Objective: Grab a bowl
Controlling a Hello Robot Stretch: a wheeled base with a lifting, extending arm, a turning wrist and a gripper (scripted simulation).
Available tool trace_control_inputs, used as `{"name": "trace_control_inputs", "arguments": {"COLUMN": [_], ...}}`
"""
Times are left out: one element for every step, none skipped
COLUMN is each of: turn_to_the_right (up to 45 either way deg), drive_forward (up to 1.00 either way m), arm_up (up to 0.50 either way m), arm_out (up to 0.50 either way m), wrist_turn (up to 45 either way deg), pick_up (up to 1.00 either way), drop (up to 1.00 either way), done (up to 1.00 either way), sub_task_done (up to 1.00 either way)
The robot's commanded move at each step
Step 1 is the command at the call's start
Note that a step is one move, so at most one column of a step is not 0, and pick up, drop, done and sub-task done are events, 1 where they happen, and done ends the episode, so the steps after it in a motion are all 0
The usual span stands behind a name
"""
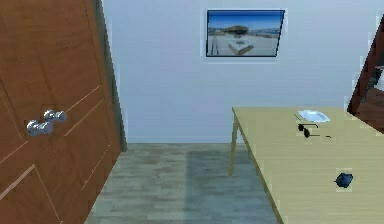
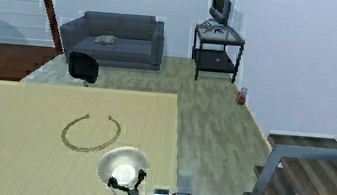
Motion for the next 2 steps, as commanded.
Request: {"name": "trace_control_inputs", "arguments": {"turn_to_the_right": [0.0,0.0], "drive_forward": [0.0,0.0], "arm_up": [0.1,0.0], "arm_out": [0.0,0.0], "wrist_turn": [0.0,0.0], "pick_up": [0.0,0.0], "drop": [0.0,0.0], "done": [0.0,1.0], "sub_task_done": [0.0,0.0]}}
